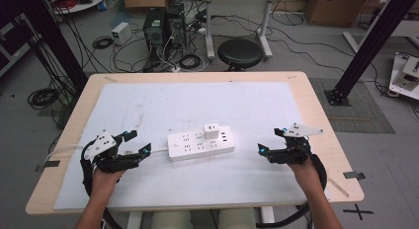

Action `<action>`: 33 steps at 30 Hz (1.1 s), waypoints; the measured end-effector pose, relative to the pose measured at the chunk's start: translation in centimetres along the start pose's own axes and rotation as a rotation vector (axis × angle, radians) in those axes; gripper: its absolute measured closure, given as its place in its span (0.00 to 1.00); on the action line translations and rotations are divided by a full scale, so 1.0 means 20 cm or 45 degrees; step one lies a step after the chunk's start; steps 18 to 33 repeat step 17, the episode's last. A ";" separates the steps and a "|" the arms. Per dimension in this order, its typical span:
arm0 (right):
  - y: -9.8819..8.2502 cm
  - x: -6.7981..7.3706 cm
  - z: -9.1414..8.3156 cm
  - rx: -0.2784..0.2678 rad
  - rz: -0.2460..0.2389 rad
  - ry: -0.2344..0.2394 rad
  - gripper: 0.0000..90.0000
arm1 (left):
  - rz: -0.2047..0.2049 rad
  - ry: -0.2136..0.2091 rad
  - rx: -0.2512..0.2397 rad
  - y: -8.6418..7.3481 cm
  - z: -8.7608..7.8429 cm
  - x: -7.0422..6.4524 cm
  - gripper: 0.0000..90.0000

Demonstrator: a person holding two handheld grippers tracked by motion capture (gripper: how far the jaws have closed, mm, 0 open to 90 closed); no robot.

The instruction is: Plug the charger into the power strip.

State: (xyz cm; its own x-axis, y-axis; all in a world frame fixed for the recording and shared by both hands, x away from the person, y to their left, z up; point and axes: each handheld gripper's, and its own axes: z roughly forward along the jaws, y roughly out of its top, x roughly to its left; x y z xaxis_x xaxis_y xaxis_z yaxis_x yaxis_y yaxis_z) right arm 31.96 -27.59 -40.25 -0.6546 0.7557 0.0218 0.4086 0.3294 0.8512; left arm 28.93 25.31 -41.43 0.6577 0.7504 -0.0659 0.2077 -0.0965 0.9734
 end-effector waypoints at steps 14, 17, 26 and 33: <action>-0.05 0.00 -0.02 -0.022 0.028 -0.009 0.14 | 0.000 0.002 0.002 0.00 0.00 0.00 0.27; -0.05 -0.01 -0.02 -0.023 0.031 -0.013 0.14 | -0.002 0.005 0.000 0.00 -0.01 0.00 0.27; -0.05 -0.01 -0.02 -0.023 0.031 -0.013 0.14 | -0.002 0.005 0.000 0.00 -0.01 0.00 0.27; -0.05 -0.01 -0.02 -0.023 0.031 -0.013 0.14 | -0.002 0.005 0.000 0.00 -0.01 0.00 0.27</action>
